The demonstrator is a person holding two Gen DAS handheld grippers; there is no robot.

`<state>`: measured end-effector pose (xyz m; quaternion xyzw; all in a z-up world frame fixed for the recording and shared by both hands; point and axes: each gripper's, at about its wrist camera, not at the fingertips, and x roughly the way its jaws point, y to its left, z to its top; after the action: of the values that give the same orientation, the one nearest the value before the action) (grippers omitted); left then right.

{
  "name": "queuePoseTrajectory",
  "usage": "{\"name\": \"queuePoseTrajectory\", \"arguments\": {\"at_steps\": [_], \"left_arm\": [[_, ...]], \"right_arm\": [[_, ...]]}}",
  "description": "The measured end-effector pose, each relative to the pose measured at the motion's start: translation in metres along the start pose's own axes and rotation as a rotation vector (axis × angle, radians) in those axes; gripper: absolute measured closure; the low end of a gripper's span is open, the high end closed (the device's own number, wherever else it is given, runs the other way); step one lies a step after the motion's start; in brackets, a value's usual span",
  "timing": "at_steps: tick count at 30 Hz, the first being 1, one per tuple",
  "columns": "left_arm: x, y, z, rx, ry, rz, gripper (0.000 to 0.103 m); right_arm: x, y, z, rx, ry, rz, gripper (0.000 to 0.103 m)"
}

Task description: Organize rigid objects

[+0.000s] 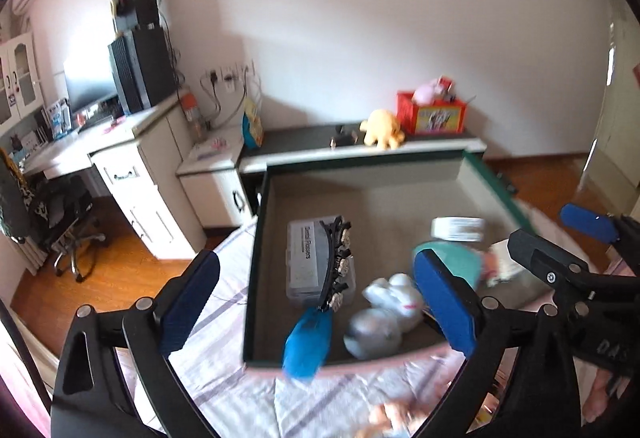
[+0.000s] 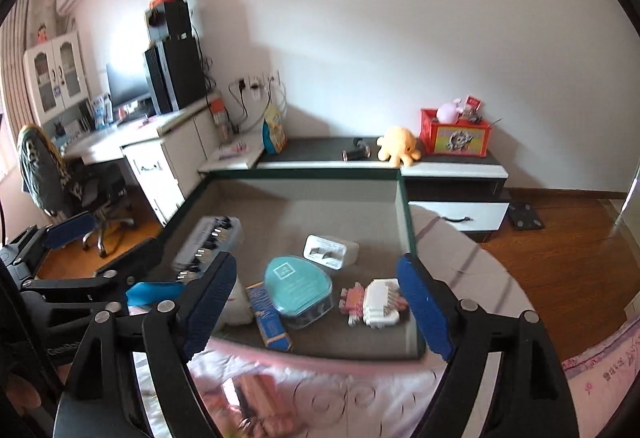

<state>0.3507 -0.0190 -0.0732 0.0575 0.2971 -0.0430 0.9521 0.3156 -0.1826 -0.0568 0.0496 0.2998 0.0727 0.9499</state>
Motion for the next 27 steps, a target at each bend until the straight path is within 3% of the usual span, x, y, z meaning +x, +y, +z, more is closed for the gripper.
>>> {"name": "queuePoseTrajectory", "arguments": {"at_steps": [11, 17, 27], "left_arm": [[-0.161, 0.001, -0.050, -0.027, -0.246, 0.043, 0.000], [-0.227, -0.003, -0.083, -0.061, -0.309, 0.065, 0.000], [-0.282, -0.009, -0.103, -0.056, -0.344, 0.063, 0.000]], "right_arm": [[-0.147, 0.039, -0.047, -0.054, -0.197, -0.009, 0.014], [-0.202, 0.056, -0.078, -0.069, -0.256, -0.022, 0.013], [-0.257, 0.060, -0.097, -0.051, -0.324, -0.034, 0.010]]}}
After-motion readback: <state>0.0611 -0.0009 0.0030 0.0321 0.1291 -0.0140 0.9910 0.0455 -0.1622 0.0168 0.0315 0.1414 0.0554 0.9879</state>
